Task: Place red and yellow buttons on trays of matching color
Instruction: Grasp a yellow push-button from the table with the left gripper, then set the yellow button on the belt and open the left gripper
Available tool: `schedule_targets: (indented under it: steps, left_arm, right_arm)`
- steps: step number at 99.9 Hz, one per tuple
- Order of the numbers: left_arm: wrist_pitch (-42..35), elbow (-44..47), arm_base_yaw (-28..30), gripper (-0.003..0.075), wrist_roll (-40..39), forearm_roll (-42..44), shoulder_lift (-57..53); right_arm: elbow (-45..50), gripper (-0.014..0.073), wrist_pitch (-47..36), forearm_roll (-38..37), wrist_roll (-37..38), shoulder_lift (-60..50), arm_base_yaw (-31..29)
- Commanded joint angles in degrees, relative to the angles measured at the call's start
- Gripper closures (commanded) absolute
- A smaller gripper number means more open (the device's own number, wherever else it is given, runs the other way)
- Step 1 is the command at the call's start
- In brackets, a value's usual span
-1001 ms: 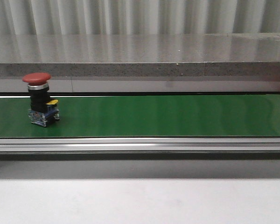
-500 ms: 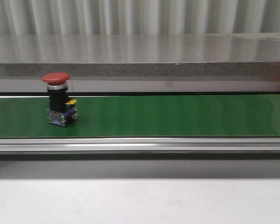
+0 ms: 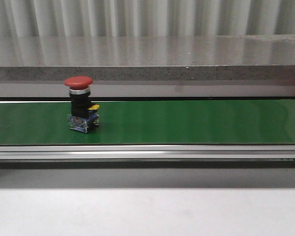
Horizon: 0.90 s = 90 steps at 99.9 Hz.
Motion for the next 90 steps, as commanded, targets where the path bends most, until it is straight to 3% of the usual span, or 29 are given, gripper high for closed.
schedule_targets:
  steps: [1, 23, 47, 67, 90]
  left_arm:
    - [0.04, -1.83, 0.02, 0.0699, -0.65, -0.96, -5.37]
    - [1.26, -1.83, -1.05, 0.0699, -0.65, -3.62, -13.57]
    - [2.26, -1.83, -9.98, 0.0699, -0.2, -4.09, -20.99]
    - [3.17, -1.83, -17.8, 0.0699, -0.2, -4.09, -19.8]
    - [2.82, -1.93, -21.88, 0.0699, -0.2, -4.5, -15.44]
  right_arm:
    - [-1.49, 0.0661, -2.54, 0.55, -0.63, -0.37, 0.09]
    - [-1.49, 0.0661, -2.54, 0.55, -0.63, -0.37, 0.09]
    - [-1.49, 0.0661, -2.54, 0.55, -0.63, -0.37, 0.09]
    - [-1.49, 0.0661, -2.54, 0.55, -0.63, -0.37, 0.09]
    - [-1.49, 0.0661, -2.54, 0.55, -0.63, -0.37, 0.09]
